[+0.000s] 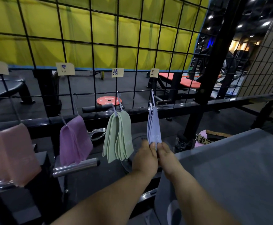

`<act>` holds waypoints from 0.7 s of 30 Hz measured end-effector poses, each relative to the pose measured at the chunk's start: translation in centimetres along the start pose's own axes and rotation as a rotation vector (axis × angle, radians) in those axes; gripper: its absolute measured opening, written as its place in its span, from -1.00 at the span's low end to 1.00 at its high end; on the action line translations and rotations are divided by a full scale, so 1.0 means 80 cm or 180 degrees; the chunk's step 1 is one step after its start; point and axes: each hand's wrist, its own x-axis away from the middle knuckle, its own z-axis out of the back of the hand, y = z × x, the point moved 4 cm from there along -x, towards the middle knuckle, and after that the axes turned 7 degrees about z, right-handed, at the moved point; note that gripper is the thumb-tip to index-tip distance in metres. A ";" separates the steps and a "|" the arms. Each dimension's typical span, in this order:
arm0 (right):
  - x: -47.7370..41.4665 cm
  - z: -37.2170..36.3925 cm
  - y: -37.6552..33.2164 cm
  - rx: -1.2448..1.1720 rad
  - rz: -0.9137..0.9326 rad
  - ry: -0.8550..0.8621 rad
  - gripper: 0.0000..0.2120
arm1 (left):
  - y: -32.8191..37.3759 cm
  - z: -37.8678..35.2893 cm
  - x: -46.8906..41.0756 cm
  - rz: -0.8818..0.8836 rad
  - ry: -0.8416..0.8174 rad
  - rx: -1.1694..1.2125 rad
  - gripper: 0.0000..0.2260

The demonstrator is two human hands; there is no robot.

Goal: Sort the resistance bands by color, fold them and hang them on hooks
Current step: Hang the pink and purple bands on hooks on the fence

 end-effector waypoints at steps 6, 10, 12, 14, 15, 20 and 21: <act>0.006 0.003 0.001 0.0006 0.0184 0.0007 -0.80 | 0.001 0.003 -0.002 -0.0008 -0.0064 -0.0227 -0.73; 0.009 0.001 0.001 -0.0038 0.0212 0.0010 -0.82 | -0.003 0.003 -0.002 -0.0020 -0.0121 -0.0112 -0.73; 0.009 0.001 0.001 -0.0037 0.0249 0.0024 -0.82 | -0.003 0.003 -0.002 -0.0042 -0.0145 -0.0108 -0.72; 0.009 0.001 0.003 -0.0040 0.0253 0.0025 -0.81 | -0.002 0.003 -0.001 -0.0030 -0.0155 -0.0106 -0.73; 0.010 0.002 0.004 -0.0041 0.0243 0.0025 -0.81 | -0.003 0.003 0.000 -0.0017 -0.0168 -0.0086 -0.73; 0.009 0.003 0.007 -0.0074 0.0264 0.0018 -0.82 | -0.006 0.002 0.000 0.0021 -0.0190 0.0000 -0.74; 0.008 0.003 0.008 -0.0075 0.0258 0.0009 -0.81 | -0.007 0.002 -0.002 0.0025 -0.0188 0.0011 -0.74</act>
